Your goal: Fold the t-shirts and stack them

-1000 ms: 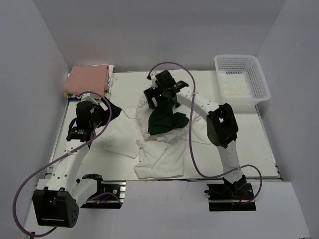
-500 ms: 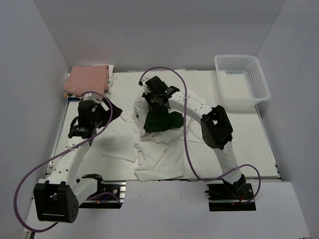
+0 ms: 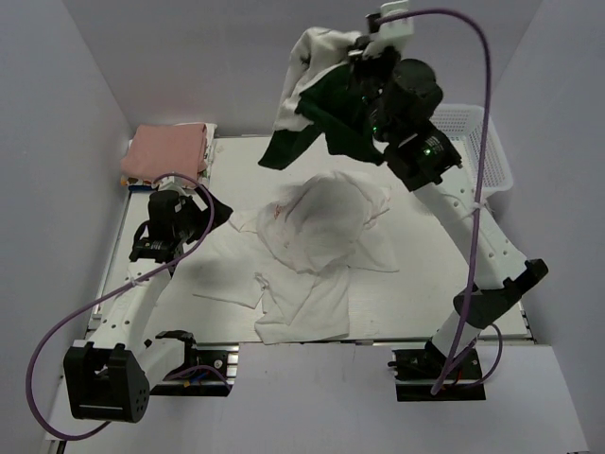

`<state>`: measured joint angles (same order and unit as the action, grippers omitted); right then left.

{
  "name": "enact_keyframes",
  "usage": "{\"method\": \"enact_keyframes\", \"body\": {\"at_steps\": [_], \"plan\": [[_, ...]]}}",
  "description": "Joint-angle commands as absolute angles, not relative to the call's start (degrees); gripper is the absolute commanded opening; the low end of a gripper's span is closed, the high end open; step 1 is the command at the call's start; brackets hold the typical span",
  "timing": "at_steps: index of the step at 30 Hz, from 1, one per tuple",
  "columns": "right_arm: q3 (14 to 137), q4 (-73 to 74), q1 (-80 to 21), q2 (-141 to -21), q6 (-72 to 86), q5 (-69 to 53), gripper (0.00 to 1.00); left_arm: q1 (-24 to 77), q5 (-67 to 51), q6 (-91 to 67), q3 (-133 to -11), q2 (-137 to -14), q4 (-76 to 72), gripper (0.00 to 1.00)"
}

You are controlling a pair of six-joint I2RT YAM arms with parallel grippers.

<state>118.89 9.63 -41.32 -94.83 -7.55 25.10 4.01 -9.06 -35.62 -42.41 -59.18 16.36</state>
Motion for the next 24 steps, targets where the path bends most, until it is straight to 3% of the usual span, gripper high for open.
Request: {"method": "enact_keyframes", "body": {"at_steps": [1, 6, 9, 18, 24], "plan": [[120.41, -2.88, -38.50, -95.97, -14.58, 40.31, 0.00, 4.13, -9.84, -35.77, -44.82, -58.89, 16.35, 1.00], [122.60, -28.44, -32.27, -98.87, -39.86, 51.76, 0.00, 4.13, -9.84, -35.24, -44.82, -59.41, 16.87, 1.00], [126.91, -27.16, -26.64, -101.77, -41.83, 51.51, 0.00, 4.13, -9.32, -35.24, -44.82, -60.55, 16.87, 1.00], [119.37, -14.17, -9.85, -109.05, -28.77, 45.27, 0.00, 4.13, -6.42, -35.24, -46.05, -62.40, 18.89, 1.00], [115.58, -1.24, -0.71, -117.75, -15.39, 25.55, 0.00, 4.13, -5.89, -35.24, -46.58, -66.00, 20.04, 1.00]]}}
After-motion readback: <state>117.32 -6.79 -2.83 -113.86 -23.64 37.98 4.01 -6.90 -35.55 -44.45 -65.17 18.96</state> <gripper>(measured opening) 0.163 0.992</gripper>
